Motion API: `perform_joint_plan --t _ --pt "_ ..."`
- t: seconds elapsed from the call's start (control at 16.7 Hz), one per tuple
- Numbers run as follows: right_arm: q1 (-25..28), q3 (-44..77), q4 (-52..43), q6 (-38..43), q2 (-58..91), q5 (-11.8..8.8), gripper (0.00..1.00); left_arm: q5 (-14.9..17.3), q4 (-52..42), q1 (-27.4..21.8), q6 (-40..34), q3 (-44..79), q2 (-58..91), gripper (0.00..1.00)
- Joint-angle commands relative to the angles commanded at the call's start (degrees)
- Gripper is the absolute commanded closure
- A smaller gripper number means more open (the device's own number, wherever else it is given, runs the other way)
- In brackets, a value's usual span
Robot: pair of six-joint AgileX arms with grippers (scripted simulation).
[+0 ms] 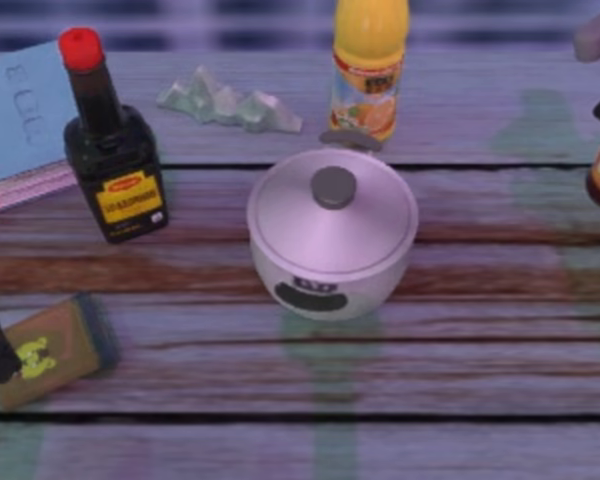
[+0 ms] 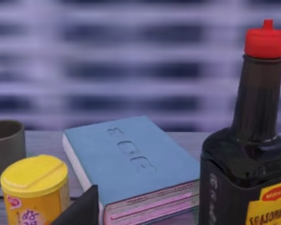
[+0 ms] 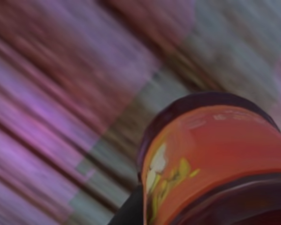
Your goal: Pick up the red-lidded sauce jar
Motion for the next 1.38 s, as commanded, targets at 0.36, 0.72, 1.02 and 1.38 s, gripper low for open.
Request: perform_joint_plan --t 0.36,0.72,1.02,1.38 --pt "-0.3 -1.6 0.6 0.1 -1.5 0.0 1.00 0.0 0.0 0.0 0.0 0.0 0.0 0.00" --pt "2.2 -2.8 2.6 9.3 -1.2 1.0 1.00 0.0 0.0 0.0 0.0 0.0 0.0 0.00" --pt "7.4 -6.0 6.0 27.9 -0.5 2.9 1.00 0.0 0.0 0.0 0.0 0.0 0.0 0.00" --pt "13.5 -9.9 10.4 50.8 0.0 5.3 1.00 0.0 0.0 0.0 0.0 0.0 0.0 0.00"
